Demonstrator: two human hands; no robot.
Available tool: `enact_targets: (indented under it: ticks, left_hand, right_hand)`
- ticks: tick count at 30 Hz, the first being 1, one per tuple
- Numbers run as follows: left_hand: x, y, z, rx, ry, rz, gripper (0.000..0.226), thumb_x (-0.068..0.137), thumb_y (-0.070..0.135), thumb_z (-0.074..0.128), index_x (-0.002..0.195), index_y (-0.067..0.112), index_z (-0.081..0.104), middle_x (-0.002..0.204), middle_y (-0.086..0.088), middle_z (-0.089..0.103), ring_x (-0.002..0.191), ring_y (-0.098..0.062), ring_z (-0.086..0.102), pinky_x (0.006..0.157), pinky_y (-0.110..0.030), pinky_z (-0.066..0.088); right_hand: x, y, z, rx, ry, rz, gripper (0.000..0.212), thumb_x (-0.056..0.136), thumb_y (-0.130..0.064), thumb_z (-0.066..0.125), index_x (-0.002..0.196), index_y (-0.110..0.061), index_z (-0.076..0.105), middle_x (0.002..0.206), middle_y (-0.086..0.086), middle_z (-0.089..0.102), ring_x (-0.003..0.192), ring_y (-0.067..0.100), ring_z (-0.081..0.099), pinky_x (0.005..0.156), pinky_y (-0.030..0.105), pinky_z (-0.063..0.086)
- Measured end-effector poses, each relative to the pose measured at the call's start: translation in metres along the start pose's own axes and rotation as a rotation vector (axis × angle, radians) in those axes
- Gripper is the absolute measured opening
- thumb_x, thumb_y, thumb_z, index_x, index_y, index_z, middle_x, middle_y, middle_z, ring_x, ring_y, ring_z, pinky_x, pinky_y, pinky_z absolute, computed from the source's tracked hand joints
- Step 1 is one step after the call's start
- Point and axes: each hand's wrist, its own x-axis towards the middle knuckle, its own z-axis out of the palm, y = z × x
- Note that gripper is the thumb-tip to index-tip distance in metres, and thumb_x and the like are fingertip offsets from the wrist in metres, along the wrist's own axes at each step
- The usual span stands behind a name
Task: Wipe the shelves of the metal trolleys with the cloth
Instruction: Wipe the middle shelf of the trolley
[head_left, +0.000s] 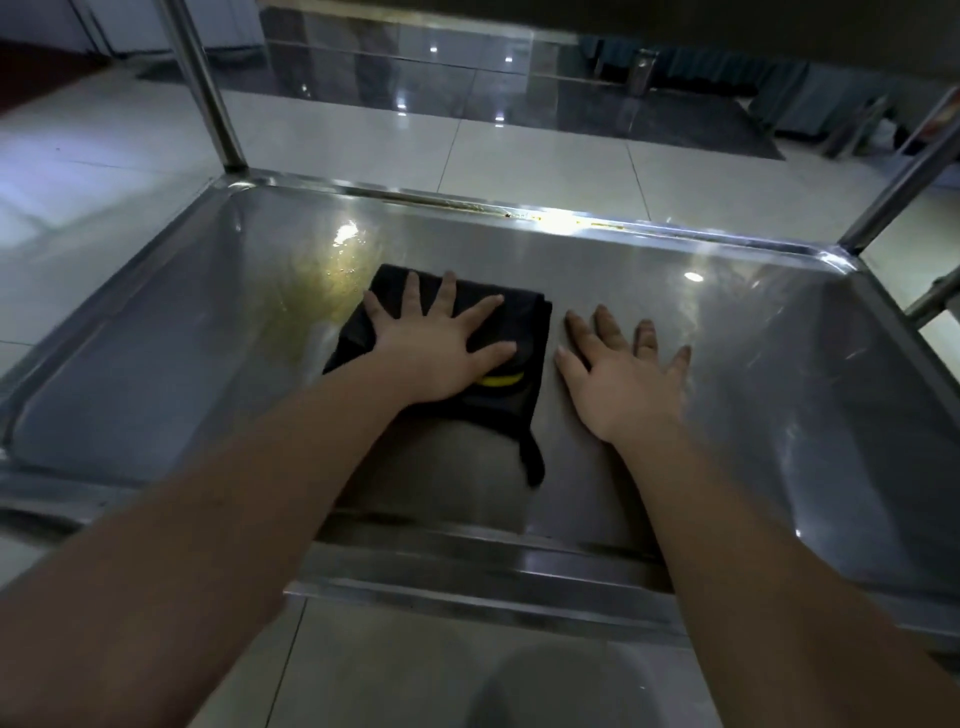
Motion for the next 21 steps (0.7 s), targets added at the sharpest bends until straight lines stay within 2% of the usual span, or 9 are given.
enact_targets:
  ticks: [3, 6, 9, 15, 18, 21]
  left_hand:
    - [-0.069, -0.008, 0.013, 0.054, -0.046, 0.033, 0.074, 0.081, 0.083, 0.006, 0.146, 0.057, -0.016, 0.163, 0.000, -0.021, 0.147, -0.040, -0.018, 0.107, -0.073, -0.009]
    - [-0.105, -0.009, 0.024, 0.093, -0.017, 0.017, 0.078, 0.072, 0.084, -0.002, 0.143, 0.059, -0.021, 0.162, 0.001, -0.023, 0.147, -0.041, -0.019, 0.108, -0.073, -0.007]
    - [-0.072, -0.006, 0.019, 0.040, 0.039, -0.029, 0.072, 0.079, 0.083, 0.005, 0.145, 0.060, -0.014, 0.164, 0.003, -0.019, 0.147, -0.042, -0.017, 0.105, -0.075, -0.008]
    - [0.060, -0.002, -0.016, -0.045, 0.063, -0.117, 0.073, 0.086, 0.083, 0.018, 0.151, 0.054, 0.001, 0.166, -0.001, -0.008, 0.147, -0.043, -0.014, 0.106, -0.077, -0.007]
    - [0.077, -0.001, -0.020, -0.043, 0.083, -0.127, 0.074, 0.086, 0.083, 0.018, 0.152, 0.053, 0.002, 0.166, -0.002, -0.007, 0.147, -0.043, -0.014, 0.106, -0.078, -0.006]
    - [0.056, -0.001, -0.016, -0.028, 0.073, -0.102, 0.075, 0.086, 0.083, 0.016, 0.152, 0.053, -0.001, 0.165, -0.001, -0.009, 0.148, -0.042, -0.015, 0.107, -0.076, -0.008]
  right_hand:
    - [-0.001, -0.001, -0.003, 0.002, -0.018, 0.003, 0.057, 0.098, -0.063, 0.012, 0.153, -0.048, 0.004, 0.165, -0.012, -0.002, 0.151, 0.034, -0.005, 0.113, 0.068, -0.006]
    - [-0.005, -0.002, -0.003, -0.001, -0.011, 0.002, 0.058, 0.098, -0.064, 0.011, 0.153, -0.047, 0.003, 0.165, -0.011, -0.002, 0.150, 0.035, -0.006, 0.114, 0.067, -0.006]
    - [-0.007, -0.004, -0.002, -0.009, -0.001, -0.001, 0.059, 0.098, -0.064, 0.012, 0.154, -0.047, 0.005, 0.165, -0.011, -0.001, 0.150, 0.036, -0.004, 0.114, 0.067, -0.004]
    - [-0.004, -0.001, 0.001, -0.010, 0.017, -0.005, 0.058, 0.098, -0.065, 0.015, 0.153, -0.049, 0.007, 0.165, -0.012, 0.001, 0.150, 0.036, -0.003, 0.114, 0.066, -0.003]
    - [0.000, -0.001, 0.000, 0.013, 0.012, 0.003, 0.057, 0.097, -0.066, 0.016, 0.152, -0.051, 0.008, 0.164, -0.014, 0.002, 0.151, 0.033, -0.002, 0.114, 0.066, -0.004]
    - [0.001, 0.000, -0.001, 0.042, 0.002, 0.011, 0.056, 0.098, -0.065, 0.017, 0.152, -0.051, 0.010, 0.164, -0.015, 0.003, 0.151, 0.033, -0.002, 0.114, 0.065, -0.005]
